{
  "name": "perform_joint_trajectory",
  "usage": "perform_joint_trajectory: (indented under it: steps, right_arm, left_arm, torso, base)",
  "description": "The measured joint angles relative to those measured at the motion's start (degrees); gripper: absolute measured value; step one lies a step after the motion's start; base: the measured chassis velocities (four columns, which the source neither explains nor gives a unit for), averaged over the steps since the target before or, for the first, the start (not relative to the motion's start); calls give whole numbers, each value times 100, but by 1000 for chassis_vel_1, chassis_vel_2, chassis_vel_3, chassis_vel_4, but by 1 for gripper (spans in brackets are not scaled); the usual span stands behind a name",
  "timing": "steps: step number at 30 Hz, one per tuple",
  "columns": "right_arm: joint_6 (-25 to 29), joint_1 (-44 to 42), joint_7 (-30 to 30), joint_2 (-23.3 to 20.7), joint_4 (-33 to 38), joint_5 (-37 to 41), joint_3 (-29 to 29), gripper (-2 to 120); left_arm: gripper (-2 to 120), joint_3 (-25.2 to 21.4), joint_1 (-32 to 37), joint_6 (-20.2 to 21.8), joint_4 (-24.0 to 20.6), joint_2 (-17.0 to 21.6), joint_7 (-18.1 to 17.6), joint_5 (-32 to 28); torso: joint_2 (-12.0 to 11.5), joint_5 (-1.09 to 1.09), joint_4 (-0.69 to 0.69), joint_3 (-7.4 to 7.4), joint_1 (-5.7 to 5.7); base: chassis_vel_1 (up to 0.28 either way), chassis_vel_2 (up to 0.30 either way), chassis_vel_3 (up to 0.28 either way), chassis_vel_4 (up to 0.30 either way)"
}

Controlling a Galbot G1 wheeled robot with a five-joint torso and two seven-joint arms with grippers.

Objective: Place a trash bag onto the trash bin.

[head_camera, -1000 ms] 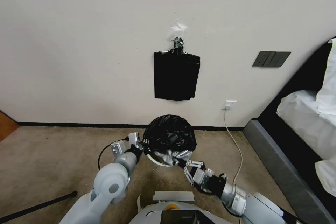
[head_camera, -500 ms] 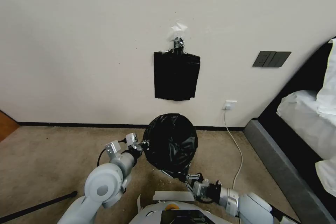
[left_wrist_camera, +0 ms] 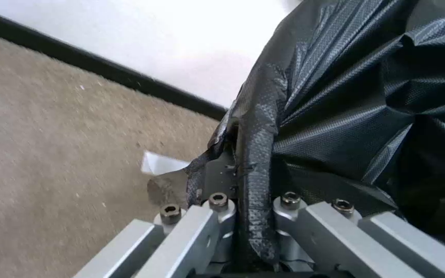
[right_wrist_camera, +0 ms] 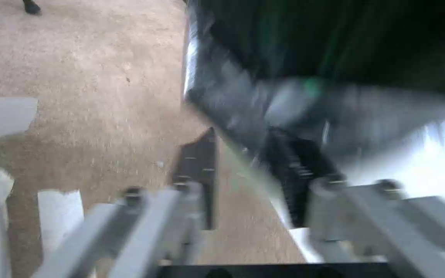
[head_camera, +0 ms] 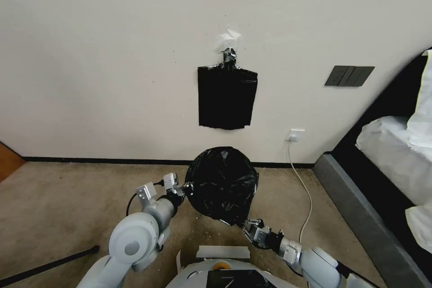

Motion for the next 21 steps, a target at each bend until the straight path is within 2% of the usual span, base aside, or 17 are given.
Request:
perform_joint_trajectory:
  steps: [2, 4, 6, 7, 8, 9, 10, 13, 14, 17, 19, 21]
  right_arm:
    - [12, -55, 61, 6, 17, 3, 35, 43]
    - [15, -205, 165, 23, 132, 62, 139, 53]
    - [-107, -464, 252, 16, 471, 319, 261, 63]
    - [-107, -464, 252, 16, 471, 319, 261, 63]
    - [-238, -648, 314, 2, 745, 499, 345, 67]
    - [-333, -798, 347, -12, 972, 641, 390, 64]
    - [-333, -798, 347, -12, 972, 641, 390, 64]
    - [-729, -1193, 500, -75, 1678, 1034, 555, 51]
    - [-729, -1193, 500, -75, 1678, 1034, 555, 51]
    - [-1537, -1305, 938, -143, 2463, 1722, 563, 32]
    - [-1715, -1239, 1021, -152, 2548, 1908, 534, 28]
    - [-2388, -842, 1345, -215, 2623, 2694, 402, 19]
  left_arm:
    - [1, -5, -33, -29, 35, 14, 3, 5]
    - [1, -2, -86, -106, 139, 34, 74, 124]
    - [1, 55, -82, -246, 281, 31, 275, 582]
    - [1, 55, -82, -246, 281, 31, 275, 582]
    - [1, 109, -54, -341, 363, 15, 408, 917]
    - [1, 161, -26, -423, 425, -5, 510, 1184]
    - [1, 161, -26, -423, 425, -5, 510, 1184]
    - [1, 332, 68, -693, 575, -77, 778, 1876]
    - [1, 332, 68, -693, 575, -77, 778, 1876]
    - [1, 624, 173, -1057, 689, -151, 1056, 2705]
    - [1, 679, 182, -1088, 701, -161, 1081, 2836]
    - [1, 924, 165, -1154, 770, -181, 1127, 3369]
  torso:
    - [0, 1, 1, 0, 0]
    - [0, 1, 2, 0, 0]
    - [0, 2, 1, 0, 0]
    - [0, 2, 1, 0, 0]
    - [0, 0, 1, 0, 0]
    - [0, 0, 1, 0, 0]
    - [0, 0, 1, 0, 0]
    - [0, -1, 1, -1, 0]
    - [0, -1, 1, -1, 0]
    - [0, -2, 2, -1, 0]
    - [0, -3, 1, -1, 0]
    - [0, 4, 1, -1, 0]
  base:
    - [0, 0, 0, 0]
    - [0, 0, 0, 0]
    - [0, 0, 0, 0]
    - [0, 0, 0, 0]
    - [0, 0, 0, 0]
    - [0, 0, 0, 0]
    - [0, 0, 0, 0]
    - [0, 0, 0, 0]
    - [0, 0, 0, 0]
    - [0, 0, 0, 0]
    - [0, 0, 0, 0]
    - [0, 0, 0, 0]
